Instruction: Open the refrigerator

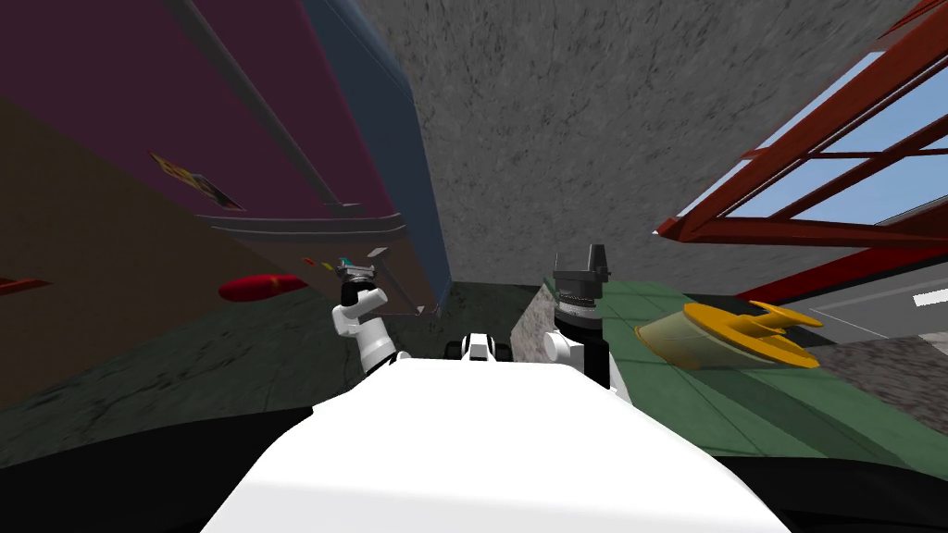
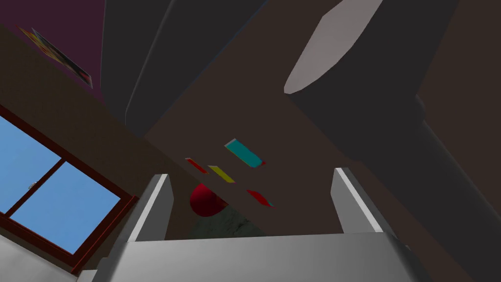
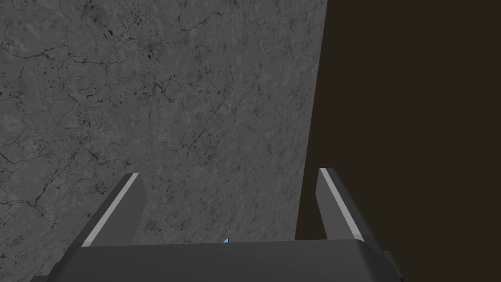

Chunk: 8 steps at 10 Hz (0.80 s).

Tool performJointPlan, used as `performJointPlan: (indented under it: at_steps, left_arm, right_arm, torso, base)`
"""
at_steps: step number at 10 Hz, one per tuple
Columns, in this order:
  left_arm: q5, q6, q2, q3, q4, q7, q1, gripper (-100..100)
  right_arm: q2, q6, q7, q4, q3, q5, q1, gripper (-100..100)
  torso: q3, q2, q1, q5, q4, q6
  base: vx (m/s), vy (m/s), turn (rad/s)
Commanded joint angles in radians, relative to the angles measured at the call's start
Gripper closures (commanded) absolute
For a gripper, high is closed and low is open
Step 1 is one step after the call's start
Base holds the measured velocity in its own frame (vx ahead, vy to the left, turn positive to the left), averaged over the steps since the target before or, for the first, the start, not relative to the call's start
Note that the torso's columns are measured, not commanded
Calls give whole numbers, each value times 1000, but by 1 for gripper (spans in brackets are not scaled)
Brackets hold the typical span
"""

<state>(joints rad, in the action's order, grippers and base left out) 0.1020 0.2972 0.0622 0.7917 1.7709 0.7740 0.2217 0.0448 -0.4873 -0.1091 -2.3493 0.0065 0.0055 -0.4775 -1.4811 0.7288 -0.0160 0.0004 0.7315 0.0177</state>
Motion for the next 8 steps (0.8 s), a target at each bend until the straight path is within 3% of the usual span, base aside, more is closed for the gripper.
performJointPlan:
  at_steps: [1,2,3,4,7,8]
  left_arm:
    - [8,3,-23,9,-5,3,10,-100]
    - [9,16,-18,26,-1,10,13,-100]
    - [10,8,-20,22,2,6,9,-100]
    - [10,10,-20,24,3,7,8,100]
    - [-33,6,7,-34,-28,-2,17,100]
    - [-33,6,7,-34,-28,-2,17,100]
  right_arm:
    - [0,0,0,0,0,0,0,0]
    - [0,0,0,0,0,0,0,0]
    - [0,0,0,0,0,0,0,0]
    - [0,0,0,0,0,0,0,0]
    - [0,0,0,0,0,0,0,0]
    - [0,0,0,0,0,0,1,0]
  torso:
    - [-1,-1,-1,0,0,2]
    - [0,0,3,-1,1,-3]
    - [0,1,14,1,3,-10]
    - [2,4,16,1,5,-13]
    - [12,19,21,1,10,-18]
    - [11,19,21,1,9,-18]
  base:
    - [-14,5,61]
    - [23,99,62]
    - [14,56,16]
    - [-1,6,5]
    - [-212,153,-24]
    - [-260,153,-18]
